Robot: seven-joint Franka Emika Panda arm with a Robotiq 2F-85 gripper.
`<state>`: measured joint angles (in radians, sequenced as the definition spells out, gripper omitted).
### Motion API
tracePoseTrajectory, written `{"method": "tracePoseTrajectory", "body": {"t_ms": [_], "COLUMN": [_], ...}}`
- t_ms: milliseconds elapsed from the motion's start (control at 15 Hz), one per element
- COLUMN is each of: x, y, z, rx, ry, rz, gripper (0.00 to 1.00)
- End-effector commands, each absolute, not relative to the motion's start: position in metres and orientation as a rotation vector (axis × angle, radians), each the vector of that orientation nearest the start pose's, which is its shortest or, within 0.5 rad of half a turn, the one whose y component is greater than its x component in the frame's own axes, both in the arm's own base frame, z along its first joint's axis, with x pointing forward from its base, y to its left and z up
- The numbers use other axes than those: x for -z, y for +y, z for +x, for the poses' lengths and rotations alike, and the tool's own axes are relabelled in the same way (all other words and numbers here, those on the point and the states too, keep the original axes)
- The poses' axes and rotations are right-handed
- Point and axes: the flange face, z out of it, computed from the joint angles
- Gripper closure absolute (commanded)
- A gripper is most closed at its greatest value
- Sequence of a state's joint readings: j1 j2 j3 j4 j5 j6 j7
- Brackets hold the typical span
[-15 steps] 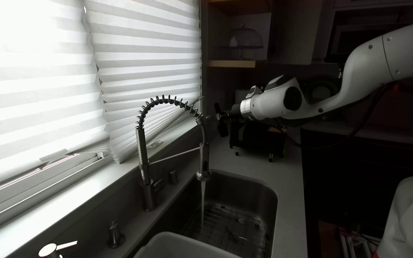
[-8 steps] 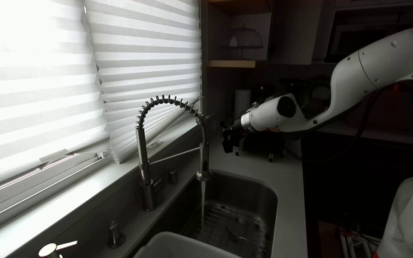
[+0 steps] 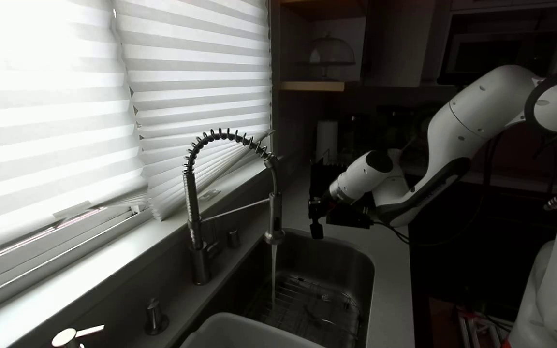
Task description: Pour the liquid on the black ladle into the sink then set the ladle back on the counter.
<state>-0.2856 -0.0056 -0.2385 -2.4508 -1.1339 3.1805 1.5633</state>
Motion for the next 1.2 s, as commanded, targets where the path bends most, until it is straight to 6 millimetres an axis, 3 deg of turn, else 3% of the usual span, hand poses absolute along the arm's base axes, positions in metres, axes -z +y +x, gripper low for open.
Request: {"method": "tracePoseTrajectory", "body": {"t_ms": [0, 400, 600, 867, 1133], "x": [-0.331, -0.340, -0.361, -0.395, -0.401], "y": [-0.160, -0.144, -0.149, -0.192, -0.245], "z": [0.451, 0.454, 0.457, 0.452, 0.434], "rx": [0.959, 0.853, 0.785, 0.674, 0.558], "ry": [1.438, 1.546, 1.616, 1.703, 1.878], "rz": [-2.565, -2.472, -2.416, -2.355, -2.251], "gripper": [0.94, 0.94, 0.94, 0.94, 0.94]}}
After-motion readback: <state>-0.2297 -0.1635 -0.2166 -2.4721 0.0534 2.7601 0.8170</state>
